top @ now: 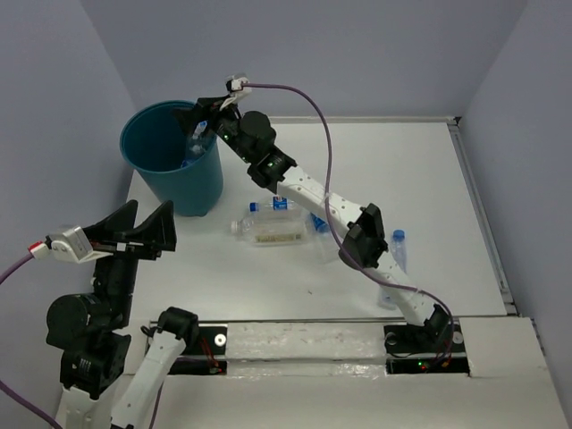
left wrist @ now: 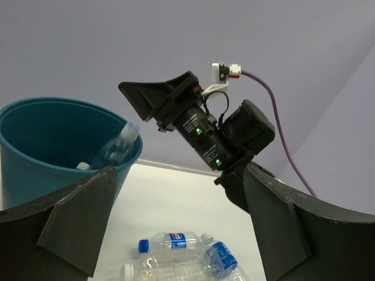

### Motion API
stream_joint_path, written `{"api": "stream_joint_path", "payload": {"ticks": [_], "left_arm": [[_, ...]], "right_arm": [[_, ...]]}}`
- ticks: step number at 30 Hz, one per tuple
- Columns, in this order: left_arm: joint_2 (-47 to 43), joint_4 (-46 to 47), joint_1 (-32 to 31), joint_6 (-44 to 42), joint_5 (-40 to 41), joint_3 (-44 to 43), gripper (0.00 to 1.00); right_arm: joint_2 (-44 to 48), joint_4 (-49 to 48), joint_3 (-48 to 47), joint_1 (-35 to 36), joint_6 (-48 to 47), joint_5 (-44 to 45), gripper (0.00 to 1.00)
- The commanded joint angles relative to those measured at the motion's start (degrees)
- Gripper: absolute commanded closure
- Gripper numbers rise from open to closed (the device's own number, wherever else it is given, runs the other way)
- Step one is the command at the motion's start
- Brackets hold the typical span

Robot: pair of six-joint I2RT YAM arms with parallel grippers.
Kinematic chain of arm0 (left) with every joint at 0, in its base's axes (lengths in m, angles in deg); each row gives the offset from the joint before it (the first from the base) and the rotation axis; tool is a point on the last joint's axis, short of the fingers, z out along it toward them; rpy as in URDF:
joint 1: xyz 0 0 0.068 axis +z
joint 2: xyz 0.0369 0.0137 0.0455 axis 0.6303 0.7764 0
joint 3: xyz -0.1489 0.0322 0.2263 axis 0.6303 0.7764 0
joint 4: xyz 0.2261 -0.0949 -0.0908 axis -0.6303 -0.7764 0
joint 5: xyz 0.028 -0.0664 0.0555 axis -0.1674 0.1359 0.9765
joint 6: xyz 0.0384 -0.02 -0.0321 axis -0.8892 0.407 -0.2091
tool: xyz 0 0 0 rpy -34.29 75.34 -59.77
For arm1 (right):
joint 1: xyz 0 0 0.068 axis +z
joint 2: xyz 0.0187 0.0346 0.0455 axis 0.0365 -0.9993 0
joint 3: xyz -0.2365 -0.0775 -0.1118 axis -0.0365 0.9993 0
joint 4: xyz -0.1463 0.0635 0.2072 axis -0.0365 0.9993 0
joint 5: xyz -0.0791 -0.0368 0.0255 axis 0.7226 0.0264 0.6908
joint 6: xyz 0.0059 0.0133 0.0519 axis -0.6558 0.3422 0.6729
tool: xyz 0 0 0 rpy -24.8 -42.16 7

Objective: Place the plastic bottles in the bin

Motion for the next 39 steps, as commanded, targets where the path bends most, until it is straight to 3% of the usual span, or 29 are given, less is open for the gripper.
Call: {"api": "stream_joint_path", "payload": {"ticks": [1, 4, 8, 9, 11, 16, 19, 23, 29, 37, 39], "left_arm": [[1.6, 3.1, -0.2, 0.4, -5.4, 1.1, 0.01], [4.2, 3.1, -0.2, 0.5, -7.9, 1.6, 0.01], [6.9, 3.4, -0.2, 0.8, -12.9, 3.3, 0.01], [7.6, 3.5, -0.1, 0.0, -16.2, 3.6, 0.02], [10.8, 3.6, -0.2, -0.7, -19.7, 4.9, 0.02], [17.5, 5.7, -0.3, -1.1, -30.8, 9.8, 0.04], [19.1, 7.3, -0.9, -0.5, -34.0, 12.1, 0.04], [20.3, 9.1, -2.5, 1.7, -34.0, 14.7, 0.04], [19.7, 12.0, -7.1, 5.4, -31.3, 19.7, 0.04], [18.1, 10.8, -8.2, 4.0, -31.5, 19.7, 0.04], [17.8, 10.1, -8.2, 3.4, -31.5, 19.4, 0.04]], "right_arm": [[8.9, 0.6, -0.6, 0.3, -5.8, -0.2, 0.06], [15.7, 4.6, 5.6, -0.3, -7.4, 0.4, 0.06], [31.9, 11.4, 26.8, -2.7, -9.2, 5.4, 0.09], [39.5, 13.6, 37.3, -3.8, -8.7, 10.6, 0.11], [51.2, 24.0, 48.3, -6.2, -3.5, 14.6, 0.11], [73.3, 41.0, 85.9, -24.8, 9.3, 8.7, 0.05], [84.4, 46.5, 96.2, -29.1, 11.9, 13.3, 0.00], [86.4, 52.9, 103.3, -33.5, 14.9, 14.0, 0.00], [79.0, 56.6, 107.2, -41.3, 15.0, 14.4, 0.03], [69.7, 57.1, 106.9, -41.3, 13.9, 9.6, 0.19], [67.6, 55.3, 107.0, -41.3, 14.1, 8.1, 0.31]]}}
